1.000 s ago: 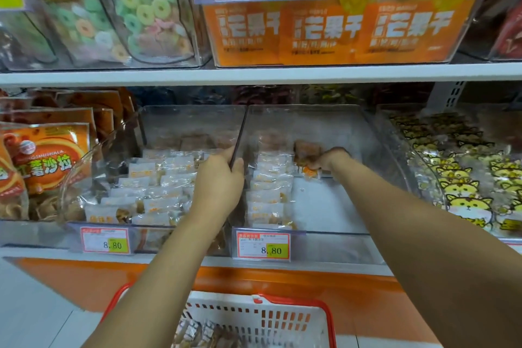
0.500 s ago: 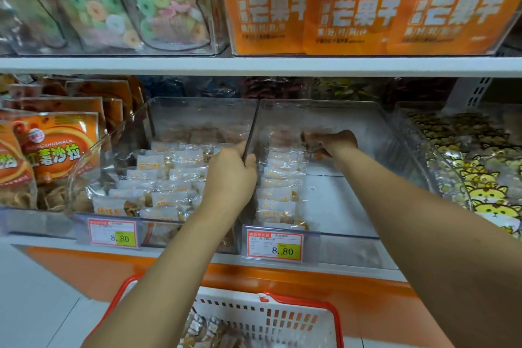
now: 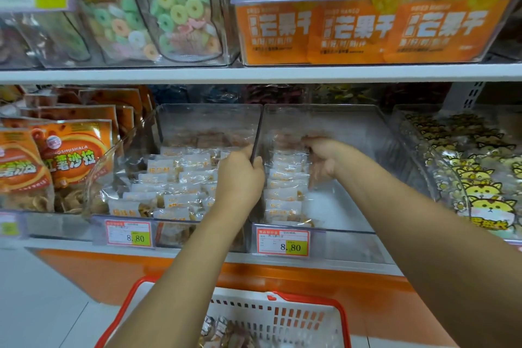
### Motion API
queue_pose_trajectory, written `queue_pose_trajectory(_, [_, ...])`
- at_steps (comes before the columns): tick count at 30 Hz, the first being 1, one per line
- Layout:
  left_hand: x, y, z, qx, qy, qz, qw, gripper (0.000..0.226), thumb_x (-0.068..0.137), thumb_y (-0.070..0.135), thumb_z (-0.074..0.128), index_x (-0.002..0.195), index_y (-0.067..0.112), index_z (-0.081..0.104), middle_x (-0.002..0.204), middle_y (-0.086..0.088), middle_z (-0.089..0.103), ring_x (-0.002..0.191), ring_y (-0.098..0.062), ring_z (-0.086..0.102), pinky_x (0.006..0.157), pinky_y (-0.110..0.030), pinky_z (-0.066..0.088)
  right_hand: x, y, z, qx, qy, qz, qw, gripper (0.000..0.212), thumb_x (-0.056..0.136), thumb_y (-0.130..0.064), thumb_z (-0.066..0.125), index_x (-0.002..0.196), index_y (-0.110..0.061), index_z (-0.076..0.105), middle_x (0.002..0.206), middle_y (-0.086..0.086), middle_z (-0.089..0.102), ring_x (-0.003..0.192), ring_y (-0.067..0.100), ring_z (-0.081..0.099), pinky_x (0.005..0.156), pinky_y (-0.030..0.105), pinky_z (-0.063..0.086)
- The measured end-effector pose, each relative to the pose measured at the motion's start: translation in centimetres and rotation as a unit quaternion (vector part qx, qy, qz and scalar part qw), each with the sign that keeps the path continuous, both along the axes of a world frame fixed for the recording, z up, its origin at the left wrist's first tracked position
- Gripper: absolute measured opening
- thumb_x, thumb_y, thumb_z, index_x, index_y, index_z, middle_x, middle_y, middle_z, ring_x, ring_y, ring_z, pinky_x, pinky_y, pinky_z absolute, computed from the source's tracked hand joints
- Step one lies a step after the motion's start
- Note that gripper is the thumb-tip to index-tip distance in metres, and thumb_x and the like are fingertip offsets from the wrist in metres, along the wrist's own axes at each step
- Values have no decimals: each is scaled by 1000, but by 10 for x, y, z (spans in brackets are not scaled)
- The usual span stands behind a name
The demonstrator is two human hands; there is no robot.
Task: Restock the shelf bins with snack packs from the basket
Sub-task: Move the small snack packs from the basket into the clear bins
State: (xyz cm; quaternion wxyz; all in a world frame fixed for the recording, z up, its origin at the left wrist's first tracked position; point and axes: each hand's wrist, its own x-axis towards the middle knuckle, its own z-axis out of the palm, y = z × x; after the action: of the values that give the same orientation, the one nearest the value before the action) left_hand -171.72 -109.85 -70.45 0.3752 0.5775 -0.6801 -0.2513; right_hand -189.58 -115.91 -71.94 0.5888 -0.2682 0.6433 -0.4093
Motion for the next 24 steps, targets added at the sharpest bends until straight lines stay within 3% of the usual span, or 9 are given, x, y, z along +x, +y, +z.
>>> queue_pose_trajectory(3, [0, 1, 1, 4, 9, -5, 1000, 28, 100, 14, 45, 122, 14, 62, 79, -1, 60, 61, -6, 49, 50, -18, 35, 16, 1, 11, -13, -43, 12, 999, 24, 94, -35, 53, 92, -16, 69, 126, 5, 61, 106, 29, 57, 98, 53, 43])
queue_pose_trajectory(5, [0, 1, 1, 10, 18, -5, 1000, 29, 100, 15, 44, 125, 14, 60, 78, 1, 60, 61, -8, 49, 49, -19, 35, 21, 4, 17, -10, -73, -1, 997, 23, 96, -33, 51, 97, -17, 67, 125, 5, 62, 94, 27, 61, 92, 49, 48])
queue_pose_trajectory(8, [0, 4, 3, 20, 23, -5, 1000, 30, 100, 14, 43, 126, 14, 59, 77, 3, 58, 60, -8, 49, 49, -21, 34, 23, 21, 23, -22, -52, 9, 998, 21, 95, -29, 54, 102, -14, 67, 106, 5, 67, 66, 19, 63, 61, 35, 53])
queue_pose_trajectory(11, [-1, 9, 6, 20, 22, -3, 1000, 28, 100, 15, 44, 122, 13, 62, 83, 1, 60, 64, -6, 50, 54, -24, 37, 24, 37, 27, -24, -35, 25, 999, 19, 92, -30, 58, 86, -14, 65, 86, 3, 64, 64, 17, 59, 64, 35, 53])
queue_pose_trajectory(14, [2, 11, 10, 39, 31, -13, 999, 26, 100, 19, 46, 117, 11, 63, 86, -2, 61, 66, -9, 50, 64, -26, 39, 25, 55, 35, -58, 84, -4, 995, 20, 85, -30, 69, 76, -16, 58, 69, -1, 48, 58, 12, 41, 53, 23, 38])
queue_pose_trajectory(16, [7, 13, 11, 36, 10, -32, 999, 27, 100, 24, 45, 113, 10, 65, 77, 0, 60, 64, -8, 50, 56, -24, 37, 23, 71, 44, -119, 166, -12, 979, 24, 83, -30, 71, 81, -11, 56, 69, 0, 48, 63, 15, 46, 59, 24, 39])
queue_pose_trajectory(20, [22, 45, 2, -79, -43, -28, 996, 30, 101, 24, 40, 117, 10, 63, 89, 4, 60, 71, -4, 51, 58, -17, 34, 13, 122, 54, -240, 407, 14, 881, 34, 93, -31, 58, 66, -11, 53, 71, 6, 55, 70, 17, 48, 66, 24, 36])
queue_pose_trajectory(22, [32, 69, -5, -154, -27, -13, 988, 26, 101, 24, 41, 110, 12, 63, 98, 3, 60, 85, -9, 54, 69, -20, 37, 13, 156, 52, -291, 429, 62, 853, 41, 93, -30, 58, 55, -14, 53, 62, 6, 55, 57, 13, 47, 58, 27, 37])
queue_pose_trajectory(24, [40, 92, -14, -192, -16, -1, 981, 23, 100, 24, 42, 92, 12, 59, 89, 0, 57, 81, -13, 52, 65, -22, 36, 17, 187, 41, -291, 442, 143, 837, 44, 93, -31, 59, 50, -20, 51, 55, 3, 52, 49, 10, 43, 52, 26, 35])
